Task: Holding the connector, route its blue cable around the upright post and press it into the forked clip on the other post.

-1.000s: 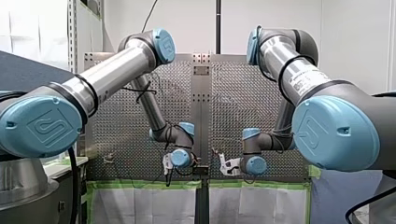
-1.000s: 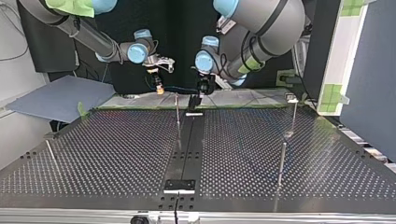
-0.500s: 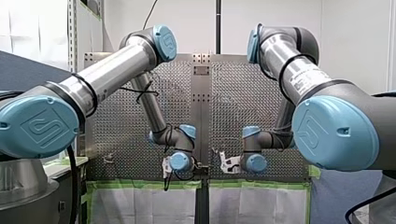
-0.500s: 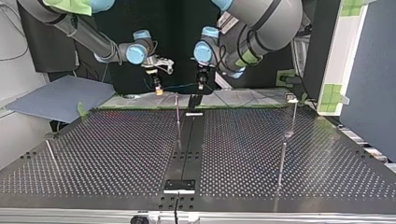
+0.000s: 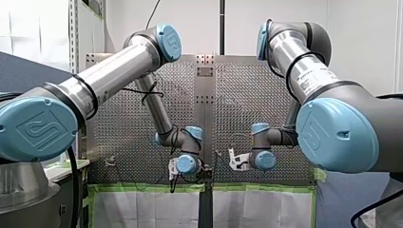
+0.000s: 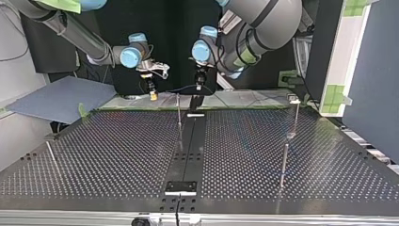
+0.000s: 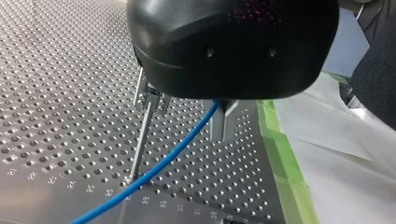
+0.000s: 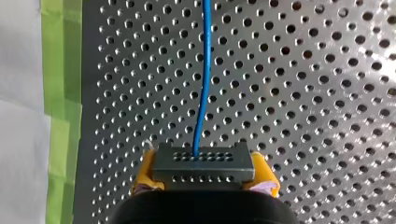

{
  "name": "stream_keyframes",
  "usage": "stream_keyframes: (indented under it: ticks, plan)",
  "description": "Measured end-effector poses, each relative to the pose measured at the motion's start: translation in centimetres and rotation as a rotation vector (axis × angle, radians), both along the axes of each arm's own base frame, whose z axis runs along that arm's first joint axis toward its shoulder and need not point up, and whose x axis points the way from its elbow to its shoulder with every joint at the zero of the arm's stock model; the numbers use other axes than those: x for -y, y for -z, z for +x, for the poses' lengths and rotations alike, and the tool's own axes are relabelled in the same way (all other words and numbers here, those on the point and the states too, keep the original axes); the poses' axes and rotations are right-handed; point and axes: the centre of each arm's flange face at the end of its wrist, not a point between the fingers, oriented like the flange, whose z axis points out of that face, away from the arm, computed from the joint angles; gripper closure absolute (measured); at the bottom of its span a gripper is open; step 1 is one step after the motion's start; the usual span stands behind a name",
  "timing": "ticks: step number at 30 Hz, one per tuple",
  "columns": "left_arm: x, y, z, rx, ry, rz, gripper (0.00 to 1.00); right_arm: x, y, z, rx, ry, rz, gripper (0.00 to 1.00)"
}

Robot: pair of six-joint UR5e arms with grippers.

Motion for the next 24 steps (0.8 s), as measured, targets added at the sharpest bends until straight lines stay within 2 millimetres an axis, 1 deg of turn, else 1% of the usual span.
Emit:
stream_keyframes:
  ticks: [11, 24]
  plan:
    - [2.1, -2.2, 2.8, 0.051, 0.005, -0.037, 0.98, 1.3, -0.1, -1.6, 0.008, 0.007, -0.002, 1.00]
    - [2.6, -3.1, 4.1, 0.074, -0.001, -0.058, 0.98, 2.7, -0.6, -2.2, 0.018, 0.007, -0.014, 1.00]
